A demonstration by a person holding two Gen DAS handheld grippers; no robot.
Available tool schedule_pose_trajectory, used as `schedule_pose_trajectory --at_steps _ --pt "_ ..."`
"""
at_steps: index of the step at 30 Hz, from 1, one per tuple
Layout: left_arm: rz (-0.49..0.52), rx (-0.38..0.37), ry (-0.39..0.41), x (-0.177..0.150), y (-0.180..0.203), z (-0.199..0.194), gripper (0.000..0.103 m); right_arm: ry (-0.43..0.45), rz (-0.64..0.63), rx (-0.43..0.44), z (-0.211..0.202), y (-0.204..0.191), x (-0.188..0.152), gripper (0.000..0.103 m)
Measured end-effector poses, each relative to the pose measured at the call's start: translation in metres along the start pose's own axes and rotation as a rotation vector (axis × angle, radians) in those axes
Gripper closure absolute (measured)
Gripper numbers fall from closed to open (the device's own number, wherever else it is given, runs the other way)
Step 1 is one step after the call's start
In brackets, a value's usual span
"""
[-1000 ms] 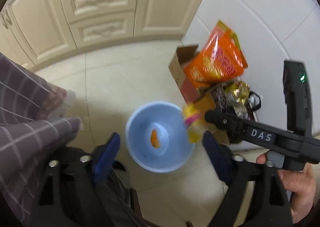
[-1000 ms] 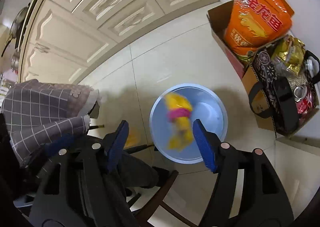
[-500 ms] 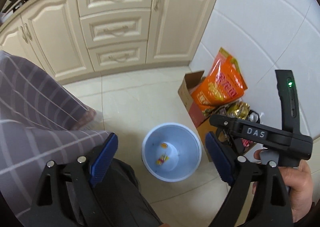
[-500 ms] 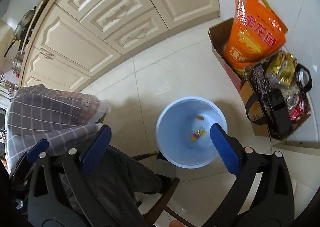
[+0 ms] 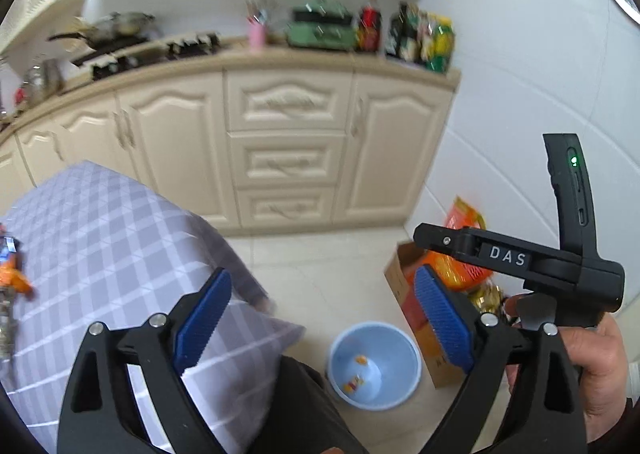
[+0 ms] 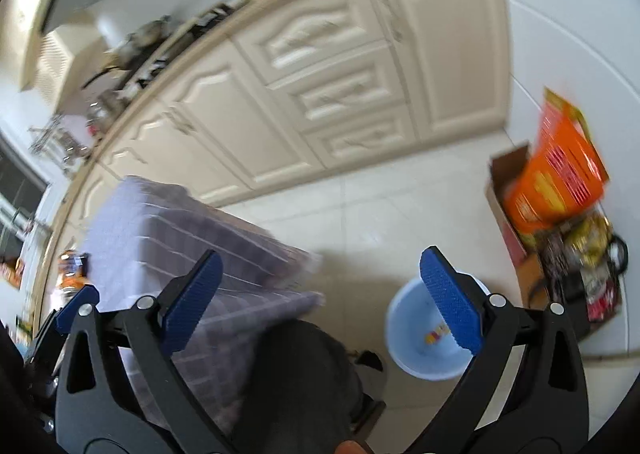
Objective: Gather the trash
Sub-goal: 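Move both tools back over the table, then grasp the white-orange bag with the left tool while the right tool grasps the clear bag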
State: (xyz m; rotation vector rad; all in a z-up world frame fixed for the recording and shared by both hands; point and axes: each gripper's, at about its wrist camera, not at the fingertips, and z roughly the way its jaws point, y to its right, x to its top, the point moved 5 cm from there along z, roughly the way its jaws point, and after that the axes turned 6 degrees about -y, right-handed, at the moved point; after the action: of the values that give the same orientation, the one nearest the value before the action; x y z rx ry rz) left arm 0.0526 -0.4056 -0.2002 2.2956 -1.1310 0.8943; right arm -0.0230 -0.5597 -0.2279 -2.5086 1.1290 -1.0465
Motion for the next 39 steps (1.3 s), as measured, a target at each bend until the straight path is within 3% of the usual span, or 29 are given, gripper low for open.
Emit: schedule_pose_trajectory --at_steps 10,21,30,35,39 --pt "-0.090 0.155 0.165 0.005 -0.080 -0.093 0.009 0.043 -0.188 0.122 -0.018 -0.123 0.006 0.006" --pt "-0.278 0.386 0.284 -0.033 -0.196 -0.192 0.008 0.013 -0.397 0.254 -0.010 -0.263 -0.029 0.006" --pt "-0.453 0.558 0.290 -0.096 -0.288 -0.242 0.008 -0.061 -0.581 0.334 0.015 -0.367 -0.078 0.006" --pt "-0.534 0.637 0.248 -0.135 -0.333 -0.250 0.008 -0.187 -0.686 0.373 0.054 -0.422 -0.120 0.006" --pt "-0.584 0.652 0.201 -0.155 -0.357 -0.245 0.008 -0.279 -0.754 0.393 0.082 -0.454 -0.151 0.006"
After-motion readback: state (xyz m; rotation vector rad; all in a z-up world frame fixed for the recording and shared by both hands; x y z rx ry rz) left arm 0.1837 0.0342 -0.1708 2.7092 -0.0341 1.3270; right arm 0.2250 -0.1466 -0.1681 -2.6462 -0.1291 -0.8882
